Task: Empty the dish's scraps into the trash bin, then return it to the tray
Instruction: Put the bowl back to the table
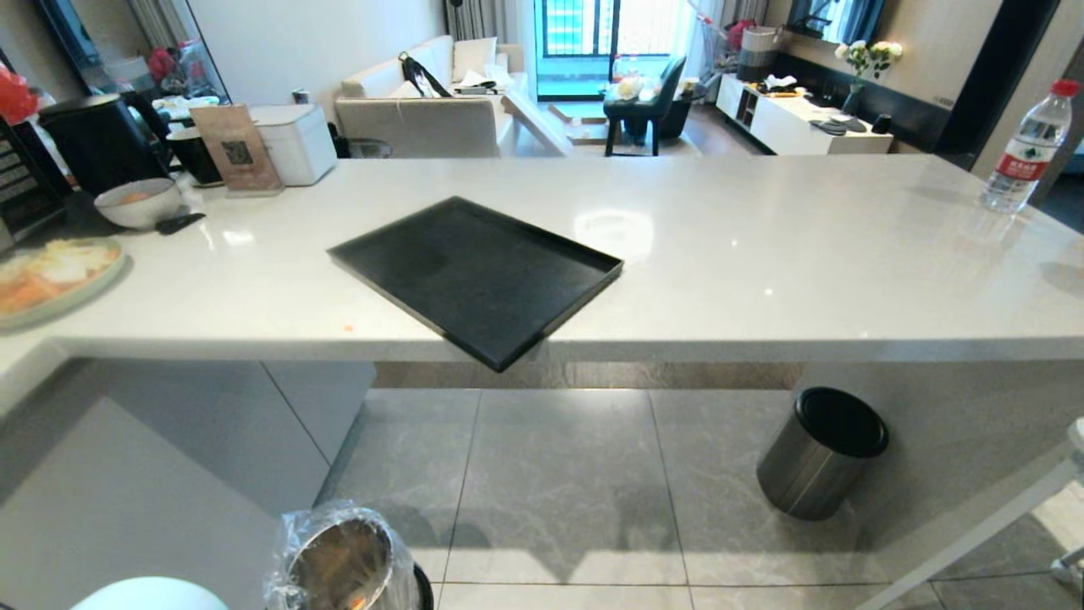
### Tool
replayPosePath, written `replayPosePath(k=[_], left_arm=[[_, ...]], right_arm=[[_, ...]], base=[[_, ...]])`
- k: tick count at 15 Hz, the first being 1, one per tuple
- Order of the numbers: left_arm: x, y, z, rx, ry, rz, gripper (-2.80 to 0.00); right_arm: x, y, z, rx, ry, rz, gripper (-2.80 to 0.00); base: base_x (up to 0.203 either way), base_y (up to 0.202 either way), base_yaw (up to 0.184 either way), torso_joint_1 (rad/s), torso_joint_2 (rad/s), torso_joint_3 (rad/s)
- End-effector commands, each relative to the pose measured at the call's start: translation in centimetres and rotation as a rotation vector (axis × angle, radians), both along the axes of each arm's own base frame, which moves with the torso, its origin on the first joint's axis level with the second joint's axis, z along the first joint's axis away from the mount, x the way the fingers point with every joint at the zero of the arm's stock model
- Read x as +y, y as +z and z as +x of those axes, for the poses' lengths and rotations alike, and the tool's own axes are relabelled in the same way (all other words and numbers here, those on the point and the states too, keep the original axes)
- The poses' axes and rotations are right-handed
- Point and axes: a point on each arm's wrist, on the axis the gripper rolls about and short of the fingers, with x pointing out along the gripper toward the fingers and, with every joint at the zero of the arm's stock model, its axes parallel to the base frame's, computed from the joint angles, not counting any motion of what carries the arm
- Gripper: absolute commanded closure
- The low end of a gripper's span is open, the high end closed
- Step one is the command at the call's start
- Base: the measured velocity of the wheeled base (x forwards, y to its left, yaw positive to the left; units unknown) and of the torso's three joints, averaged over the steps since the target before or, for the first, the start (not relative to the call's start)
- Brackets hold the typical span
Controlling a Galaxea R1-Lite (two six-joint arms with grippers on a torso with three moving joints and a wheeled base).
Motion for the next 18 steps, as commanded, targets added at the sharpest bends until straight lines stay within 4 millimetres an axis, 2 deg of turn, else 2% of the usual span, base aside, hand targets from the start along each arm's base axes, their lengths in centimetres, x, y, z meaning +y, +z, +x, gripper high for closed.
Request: replayPosePath(k=[1,13,18], left_arm=[[0.00,0.01,0.01,0.000,0.000,0.000,0.00],[0.00,0.01,0.01,0.000,0.000,0.000,0.00],[0.00,0.01,0.01,0.000,0.000,0.000,0.00]], right_arm=[[0.00,0.00,0.00,-0.001,0.000,0.000,0.00],[0.00,0.00,0.00,-0.001,0.000,0.000,0.00],[0.00,0.00,0.00,-0.001,0.000,0.000,0.00]], base=[[0.000,0.000,0.000,0.154,-0.52,-0.369],[0.000,0.000,0.000,0.201,-0.57,-0.366],[0.000,0.000,0.000,0.158,-0.39,-0.229]])
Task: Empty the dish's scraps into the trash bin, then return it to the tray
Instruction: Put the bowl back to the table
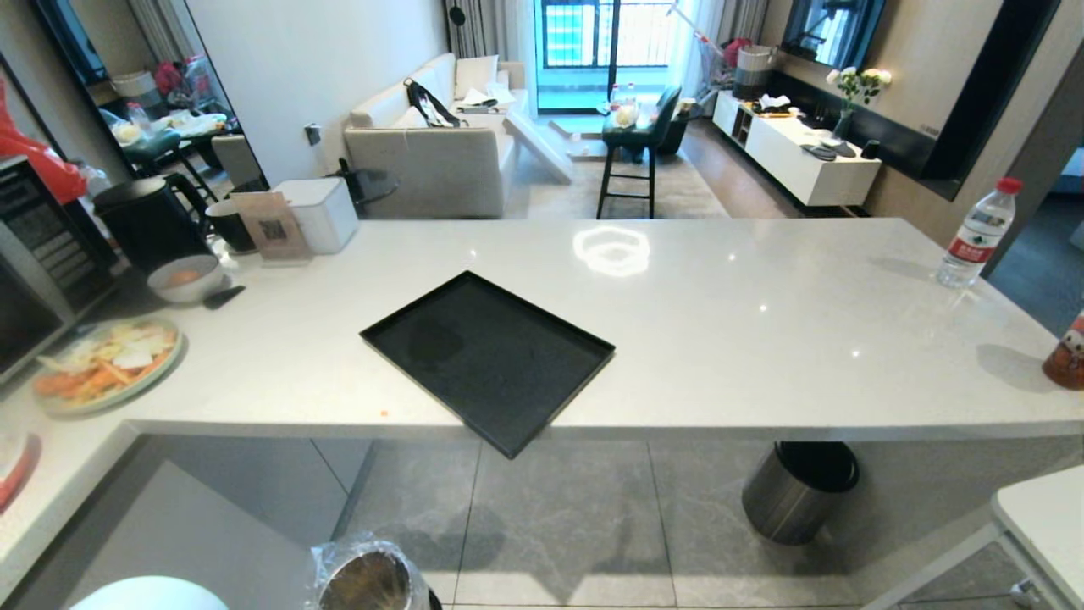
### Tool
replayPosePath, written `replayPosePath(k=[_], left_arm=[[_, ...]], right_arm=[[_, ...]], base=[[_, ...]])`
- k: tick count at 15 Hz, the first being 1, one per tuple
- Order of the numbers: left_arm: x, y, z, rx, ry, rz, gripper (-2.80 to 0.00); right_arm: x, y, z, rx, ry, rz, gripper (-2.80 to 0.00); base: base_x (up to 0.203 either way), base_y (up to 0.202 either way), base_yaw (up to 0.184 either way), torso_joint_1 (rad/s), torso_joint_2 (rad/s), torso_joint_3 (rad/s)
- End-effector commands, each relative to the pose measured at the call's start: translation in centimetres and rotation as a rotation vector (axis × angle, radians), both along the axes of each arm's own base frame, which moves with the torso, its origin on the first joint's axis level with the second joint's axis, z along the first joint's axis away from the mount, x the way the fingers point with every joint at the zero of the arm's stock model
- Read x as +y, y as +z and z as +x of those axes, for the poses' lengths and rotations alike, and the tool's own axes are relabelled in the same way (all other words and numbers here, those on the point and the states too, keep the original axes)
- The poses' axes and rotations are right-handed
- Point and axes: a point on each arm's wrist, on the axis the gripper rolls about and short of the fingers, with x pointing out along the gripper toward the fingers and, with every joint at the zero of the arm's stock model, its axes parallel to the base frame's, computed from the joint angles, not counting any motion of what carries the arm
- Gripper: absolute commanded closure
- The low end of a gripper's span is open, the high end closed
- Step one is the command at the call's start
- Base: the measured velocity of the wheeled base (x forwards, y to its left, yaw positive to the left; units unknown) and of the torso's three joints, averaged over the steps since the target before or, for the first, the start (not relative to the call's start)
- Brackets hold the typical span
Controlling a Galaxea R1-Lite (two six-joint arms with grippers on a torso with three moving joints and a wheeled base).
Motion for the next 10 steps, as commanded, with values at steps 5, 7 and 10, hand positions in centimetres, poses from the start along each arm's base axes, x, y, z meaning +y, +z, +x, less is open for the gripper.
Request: replayPosePath(k=[5,7,10], left_arm=[[0.00,0.01,0.01,0.000,0.000,0.000,0.00],[0.00,0.01,0.01,0.000,0.000,0.000,0.00],[0.00,0.01,0.01,0.000,0.000,-0.001,0.00]], right_arm=[[-0.01,-0.01,0.00,0.000,-0.002,0.004,0.00],[-0.01,-0.01,0.00,0.000,-0.002,0.004,0.00],[-0.01,-0.01,0.00,0.000,-0.002,0.004,0.00]], base=[[0.000,0.000,0.000,0.070,-0.17,-0.094],[0.000,0.000,0.000,0.000,0.00,0.000],[0.000,0.000,0.000,0.000,0.00,0.000]])
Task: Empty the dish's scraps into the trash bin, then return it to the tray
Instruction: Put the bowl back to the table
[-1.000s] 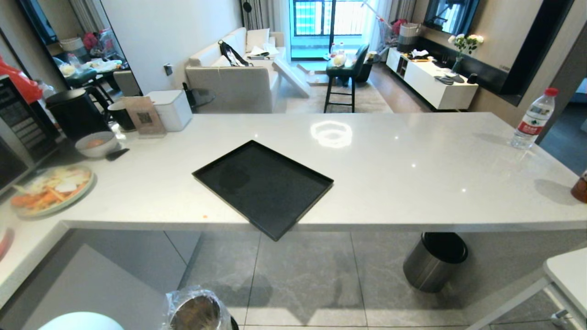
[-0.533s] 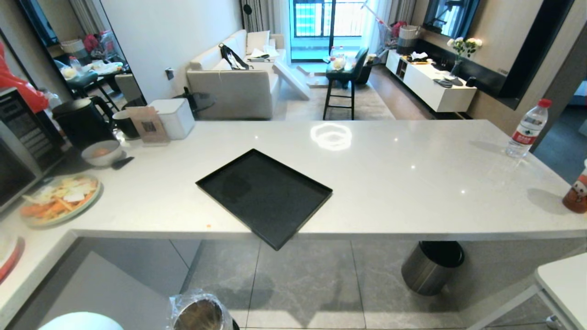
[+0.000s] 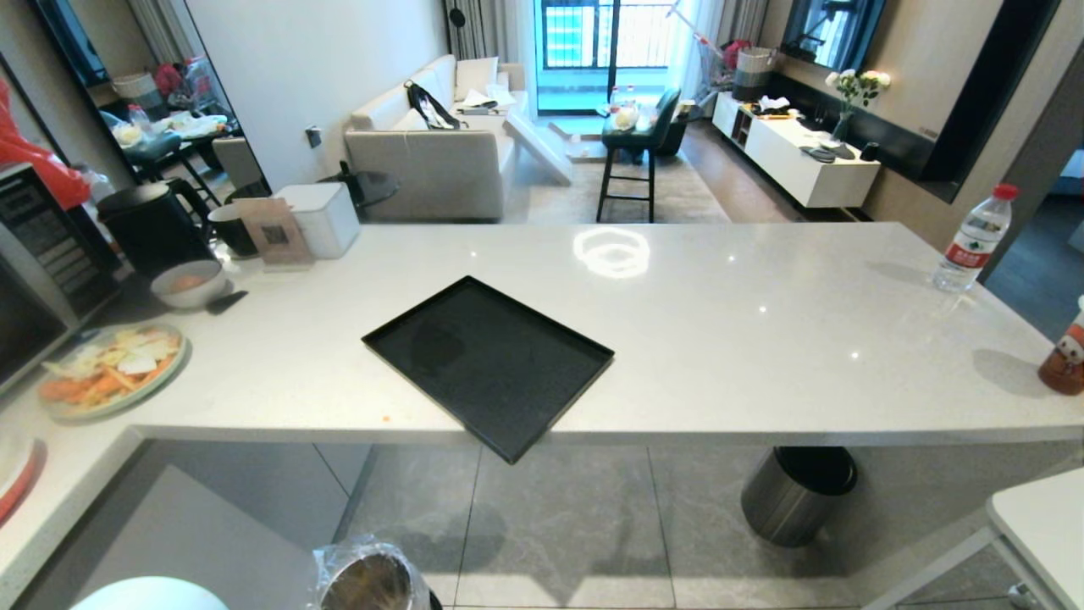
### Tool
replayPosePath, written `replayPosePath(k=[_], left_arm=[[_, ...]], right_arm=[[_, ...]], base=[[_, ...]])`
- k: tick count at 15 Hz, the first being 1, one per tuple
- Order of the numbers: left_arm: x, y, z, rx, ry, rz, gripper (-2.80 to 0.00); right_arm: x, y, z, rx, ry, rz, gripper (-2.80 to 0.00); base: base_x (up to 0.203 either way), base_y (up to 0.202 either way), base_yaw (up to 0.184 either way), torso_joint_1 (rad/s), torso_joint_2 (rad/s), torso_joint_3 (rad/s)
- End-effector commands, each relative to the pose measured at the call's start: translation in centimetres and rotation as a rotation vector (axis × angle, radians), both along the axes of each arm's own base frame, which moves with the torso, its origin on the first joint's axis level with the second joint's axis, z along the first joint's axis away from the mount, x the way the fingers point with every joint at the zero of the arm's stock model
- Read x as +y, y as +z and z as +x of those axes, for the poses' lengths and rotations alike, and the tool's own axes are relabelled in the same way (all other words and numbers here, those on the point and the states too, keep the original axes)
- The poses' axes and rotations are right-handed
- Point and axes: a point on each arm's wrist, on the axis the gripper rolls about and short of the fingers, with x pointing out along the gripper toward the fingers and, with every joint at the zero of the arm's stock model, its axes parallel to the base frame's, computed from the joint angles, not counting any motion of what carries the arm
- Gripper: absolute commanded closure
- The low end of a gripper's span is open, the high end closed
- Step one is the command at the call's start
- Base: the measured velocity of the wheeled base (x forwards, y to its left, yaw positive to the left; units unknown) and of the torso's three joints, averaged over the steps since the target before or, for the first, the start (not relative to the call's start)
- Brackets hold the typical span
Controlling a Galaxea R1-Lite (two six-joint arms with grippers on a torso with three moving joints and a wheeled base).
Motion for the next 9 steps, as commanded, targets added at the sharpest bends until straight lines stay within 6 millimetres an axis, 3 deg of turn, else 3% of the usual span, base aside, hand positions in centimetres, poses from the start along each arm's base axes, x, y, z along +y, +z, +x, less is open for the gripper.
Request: replayPosePath(k=[1,9], left_arm=[[0.00,0.01,0.01,0.000,0.000,-0.001,0.00],[0.00,0.01,0.01,0.000,-0.001,0.001,0.00]], right_arm=[[0.00,0.01,0.00,-0.001,0.000,0.000,0.00],[0.00,0.01,0.00,-0.001,0.001,0.000,0.00]], base=[[0.000,0.000,0.000,0.000,0.00,0.000],[0.000,0.000,0.000,0.000,0.00,0.000]])
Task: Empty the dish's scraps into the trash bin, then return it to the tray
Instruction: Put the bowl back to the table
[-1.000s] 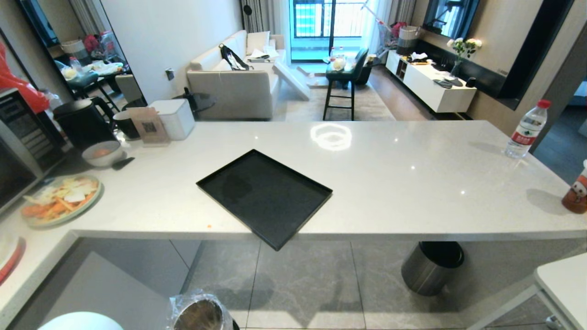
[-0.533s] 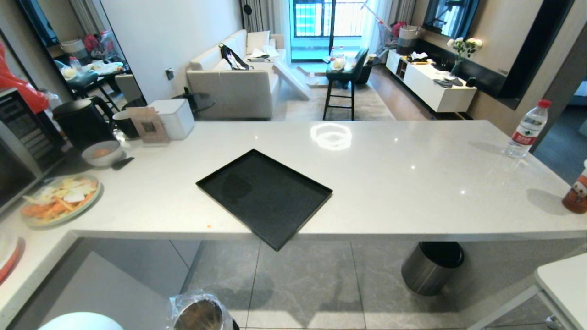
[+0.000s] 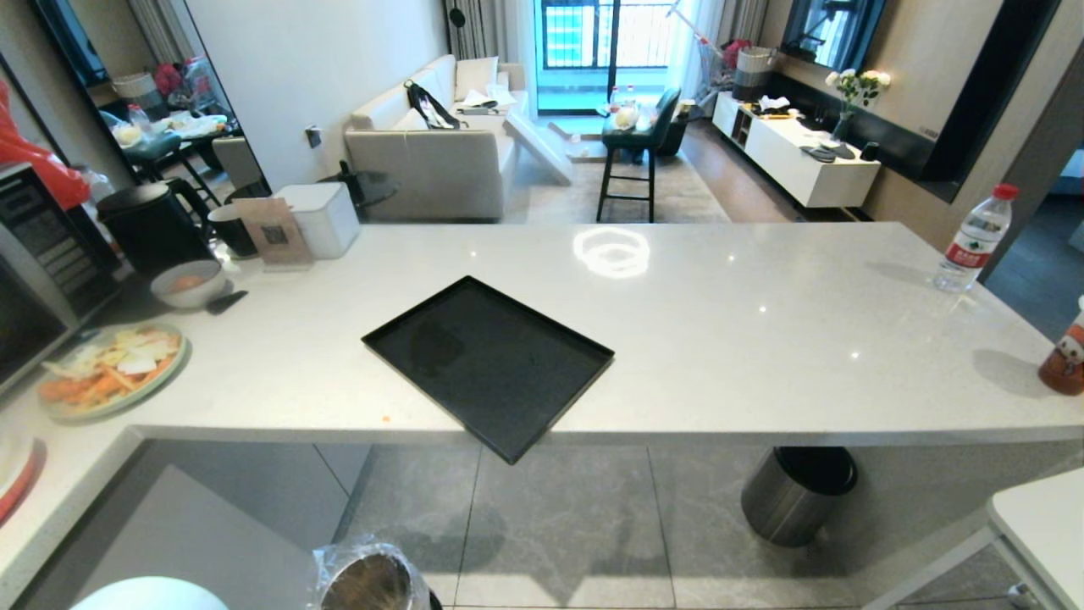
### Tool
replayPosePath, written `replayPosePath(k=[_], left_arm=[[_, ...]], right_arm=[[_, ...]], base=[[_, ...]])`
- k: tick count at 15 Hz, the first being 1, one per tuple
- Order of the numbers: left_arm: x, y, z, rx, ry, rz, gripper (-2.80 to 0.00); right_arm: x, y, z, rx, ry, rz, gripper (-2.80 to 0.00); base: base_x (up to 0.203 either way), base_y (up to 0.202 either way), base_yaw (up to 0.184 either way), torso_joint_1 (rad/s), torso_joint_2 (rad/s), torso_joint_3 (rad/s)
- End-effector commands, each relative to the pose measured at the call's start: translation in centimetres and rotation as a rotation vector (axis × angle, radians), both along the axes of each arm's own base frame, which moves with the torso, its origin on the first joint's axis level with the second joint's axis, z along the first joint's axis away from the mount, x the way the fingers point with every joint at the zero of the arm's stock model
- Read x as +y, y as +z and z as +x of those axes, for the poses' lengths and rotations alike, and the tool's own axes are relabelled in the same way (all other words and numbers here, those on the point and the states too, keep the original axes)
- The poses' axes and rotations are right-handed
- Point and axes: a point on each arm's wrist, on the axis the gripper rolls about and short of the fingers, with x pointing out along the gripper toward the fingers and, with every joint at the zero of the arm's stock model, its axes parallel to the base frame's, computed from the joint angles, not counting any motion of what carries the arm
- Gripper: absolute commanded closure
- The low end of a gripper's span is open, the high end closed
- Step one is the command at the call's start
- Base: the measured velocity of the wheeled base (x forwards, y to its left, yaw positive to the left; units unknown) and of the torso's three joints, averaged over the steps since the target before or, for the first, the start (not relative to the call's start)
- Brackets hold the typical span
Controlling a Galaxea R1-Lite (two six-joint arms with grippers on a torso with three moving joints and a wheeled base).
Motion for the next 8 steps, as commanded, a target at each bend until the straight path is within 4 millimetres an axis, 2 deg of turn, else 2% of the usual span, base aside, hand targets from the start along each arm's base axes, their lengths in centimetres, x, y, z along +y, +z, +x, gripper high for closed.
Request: replayPosePath(k=[1,5,8], left_arm=[[0.00,0.01,0.01,0.000,-0.001,0.000,0.00],[-0.01,0.01,0.01,0.000,-0.003,0.002,0.00],[-0.01,0.01,0.01,0.000,-0.003,0.003,0.00]], right_arm=[[0.00,0.01,0.00,-0.001,0.000,0.000,0.00],[0.00,0.01,0.00,-0.001,0.001,0.000,0.00],[0.00,0.01,0.00,-0.001,0.001,0.000,0.00]], base=[[0.000,0.000,0.000,0.000,0.00,0.000],[0.016,0.000,0.000,-0.001,0.00,0.001],[0.183,0.000,0.000,0.002,0.00,0.001]])
